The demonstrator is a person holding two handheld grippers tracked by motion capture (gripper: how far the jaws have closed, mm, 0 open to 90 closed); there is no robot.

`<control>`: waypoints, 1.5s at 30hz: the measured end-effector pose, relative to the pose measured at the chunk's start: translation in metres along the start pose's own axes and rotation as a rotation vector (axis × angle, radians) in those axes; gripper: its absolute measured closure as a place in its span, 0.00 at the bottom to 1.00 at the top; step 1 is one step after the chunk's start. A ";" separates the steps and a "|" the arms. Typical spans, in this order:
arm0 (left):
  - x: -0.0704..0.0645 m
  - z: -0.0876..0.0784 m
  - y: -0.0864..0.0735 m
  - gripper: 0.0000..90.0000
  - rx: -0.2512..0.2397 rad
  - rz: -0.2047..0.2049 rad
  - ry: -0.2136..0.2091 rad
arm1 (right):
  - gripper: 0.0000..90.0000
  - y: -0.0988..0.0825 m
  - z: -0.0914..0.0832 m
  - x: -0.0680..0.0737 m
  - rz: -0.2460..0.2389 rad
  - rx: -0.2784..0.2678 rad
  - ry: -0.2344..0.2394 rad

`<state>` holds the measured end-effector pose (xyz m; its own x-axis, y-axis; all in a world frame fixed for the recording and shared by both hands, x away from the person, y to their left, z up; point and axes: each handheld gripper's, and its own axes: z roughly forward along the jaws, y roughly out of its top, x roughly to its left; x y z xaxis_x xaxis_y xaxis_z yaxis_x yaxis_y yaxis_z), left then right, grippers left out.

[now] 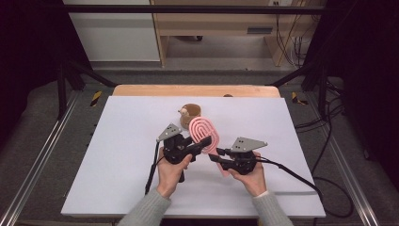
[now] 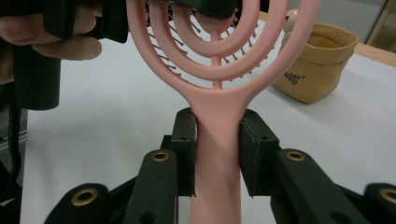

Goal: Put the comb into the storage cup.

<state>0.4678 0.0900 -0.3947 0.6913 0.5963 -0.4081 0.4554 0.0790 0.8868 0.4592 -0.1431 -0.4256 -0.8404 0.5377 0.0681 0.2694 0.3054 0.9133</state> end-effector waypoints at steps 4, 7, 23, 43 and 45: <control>-0.003 -0.001 0.000 0.69 -0.012 0.008 -0.009 | 0.78 0.000 -0.001 0.000 0.006 -0.003 0.009; -0.005 -0.001 0.001 0.69 -0.018 0.009 -0.015 | 0.78 0.001 -0.001 0.000 0.005 -0.009 0.013; -0.006 -0.003 0.005 0.69 -0.022 0.037 -0.006 | 0.73 0.002 -0.003 0.000 0.001 -0.014 0.017; 0.007 -0.024 0.025 0.69 -0.056 0.067 0.075 | 0.32 0.007 -0.015 -0.006 0.042 -0.075 -0.023; 0.008 -0.027 0.028 0.69 -0.059 0.073 0.083 | 0.26 0.006 -0.017 -0.010 0.054 -0.087 -0.033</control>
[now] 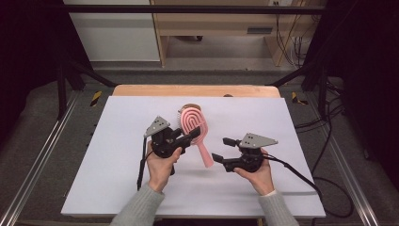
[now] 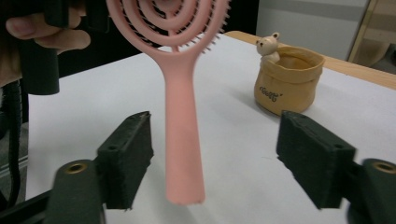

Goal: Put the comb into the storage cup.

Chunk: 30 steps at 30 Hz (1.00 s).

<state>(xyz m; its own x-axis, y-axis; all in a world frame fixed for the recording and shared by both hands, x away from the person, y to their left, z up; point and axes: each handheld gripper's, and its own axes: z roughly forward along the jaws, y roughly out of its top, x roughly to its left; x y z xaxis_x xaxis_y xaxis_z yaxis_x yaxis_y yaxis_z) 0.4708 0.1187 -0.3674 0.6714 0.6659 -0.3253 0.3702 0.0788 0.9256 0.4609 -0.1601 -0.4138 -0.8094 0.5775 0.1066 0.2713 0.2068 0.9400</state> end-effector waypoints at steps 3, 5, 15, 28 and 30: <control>0.003 -0.005 0.005 0.69 -0.008 0.006 0.012 | 0.20 -0.001 -0.003 -0.005 0.015 -0.001 -0.013; 0.004 -0.007 0.008 0.69 -0.010 0.009 0.021 | 0.16 -0.003 -0.005 -0.010 0.036 -0.003 -0.019; 0.012 -0.020 0.022 0.69 -0.022 0.037 0.049 | 0.09 -0.012 -0.018 -0.024 0.093 -0.014 -0.028; 0.018 -0.029 0.032 0.69 -0.017 0.061 0.071 | 0.00 -0.022 -0.034 -0.036 0.131 0.002 -0.065; 0.018 -0.031 0.034 0.69 -0.016 0.062 0.072 | 0.00 -0.023 -0.037 -0.037 0.137 -0.003 -0.065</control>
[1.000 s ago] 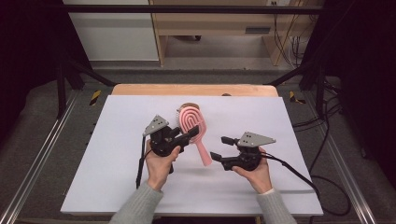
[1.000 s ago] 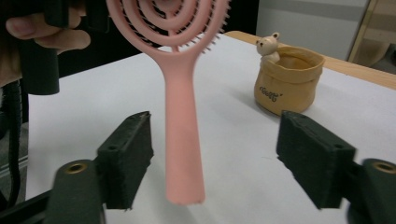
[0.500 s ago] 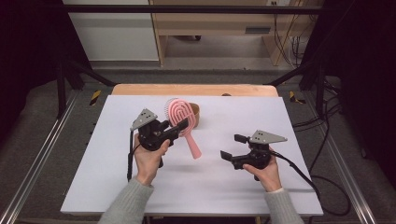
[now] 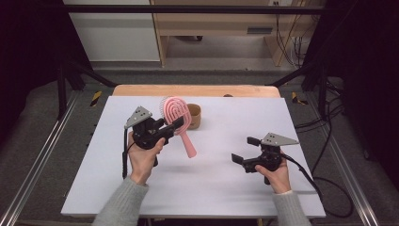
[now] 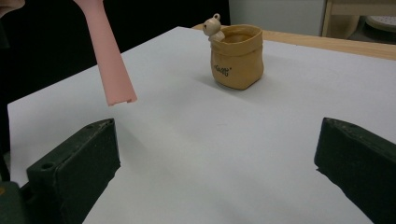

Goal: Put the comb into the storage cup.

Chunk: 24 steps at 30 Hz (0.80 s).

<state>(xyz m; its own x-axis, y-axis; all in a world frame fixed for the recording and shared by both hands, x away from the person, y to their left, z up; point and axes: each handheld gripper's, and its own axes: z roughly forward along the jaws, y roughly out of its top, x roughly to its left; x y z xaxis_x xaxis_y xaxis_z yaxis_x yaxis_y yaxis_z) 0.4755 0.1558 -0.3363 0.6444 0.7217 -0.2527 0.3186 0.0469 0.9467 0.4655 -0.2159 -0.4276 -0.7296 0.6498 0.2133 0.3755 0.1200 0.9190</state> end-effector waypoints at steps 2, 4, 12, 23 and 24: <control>0.001 -0.001 0.002 0.69 0.001 0.005 0.003 | 0.01 -0.002 -0.003 -0.003 -0.006 0.003 0.006; 0.001 -0.002 0.003 0.69 0.000 0.006 0.005 | 0.00 -0.005 -0.006 -0.006 -0.008 0.004 0.011; 0.004 -0.008 0.011 0.69 0.000 0.018 0.016 | 0.01 -0.013 -0.017 -0.017 -0.005 -0.008 -0.002; 0.006 -0.010 0.023 0.69 0.004 0.045 0.030 | 0.01 -0.022 -0.026 -0.027 0.001 -0.001 -0.041; 0.006 -0.010 0.024 0.69 0.004 0.048 0.030 | 0.01 -0.022 -0.027 -0.028 -0.004 -0.002 -0.046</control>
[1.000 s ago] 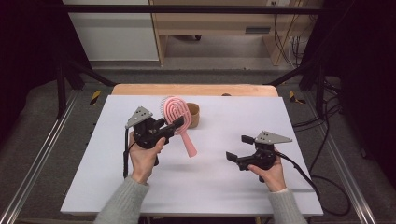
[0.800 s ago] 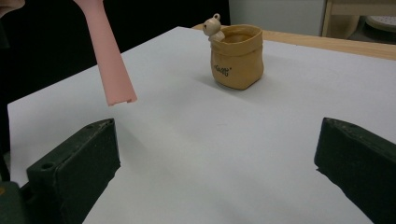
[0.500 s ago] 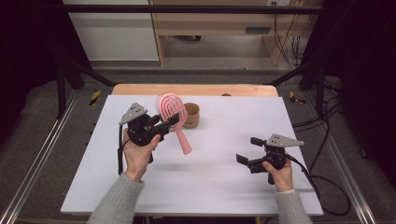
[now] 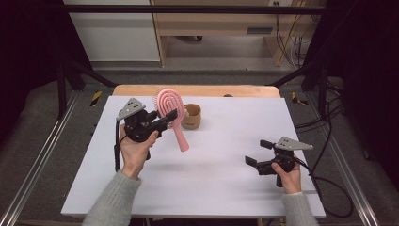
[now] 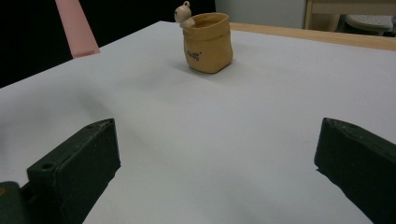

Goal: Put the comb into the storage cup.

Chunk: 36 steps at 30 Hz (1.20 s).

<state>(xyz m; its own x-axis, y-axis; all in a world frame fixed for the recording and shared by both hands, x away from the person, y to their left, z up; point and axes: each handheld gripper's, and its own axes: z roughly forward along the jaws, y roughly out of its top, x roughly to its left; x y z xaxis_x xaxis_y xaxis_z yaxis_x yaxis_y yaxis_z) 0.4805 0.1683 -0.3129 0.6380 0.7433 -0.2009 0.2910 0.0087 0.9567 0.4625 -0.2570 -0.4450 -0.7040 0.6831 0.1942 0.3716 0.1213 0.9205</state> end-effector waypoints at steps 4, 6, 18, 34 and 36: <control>0.000 0.000 0.002 0.69 0.006 0.012 0.003 | 0.00 -0.001 -0.002 -0.002 -0.006 0.002 -0.016; 0.001 0.000 0.002 0.69 0.007 0.011 0.004 | 0.00 -0.002 -0.002 -0.003 -0.003 0.001 -0.020; 0.006 0.006 0.005 0.69 0.021 0.010 0.004 | 0.01 -0.005 -0.002 -0.006 -0.002 0.008 -0.029; 0.012 0.015 0.023 0.69 0.021 0.015 0.025 | 0.00 -0.005 -0.002 -0.006 -0.004 0.011 -0.028; 0.012 0.016 0.024 0.69 0.021 0.016 0.027 | 0.00 -0.005 -0.002 -0.006 -0.003 0.013 -0.028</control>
<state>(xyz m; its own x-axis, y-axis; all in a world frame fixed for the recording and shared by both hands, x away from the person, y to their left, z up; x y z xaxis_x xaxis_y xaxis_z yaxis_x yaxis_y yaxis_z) 0.5068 0.1668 -0.2953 0.6237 0.7608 -0.1794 0.2959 -0.0173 0.9551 0.4631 -0.2633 -0.4500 -0.6879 0.7027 0.1817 0.3773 0.1324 0.9166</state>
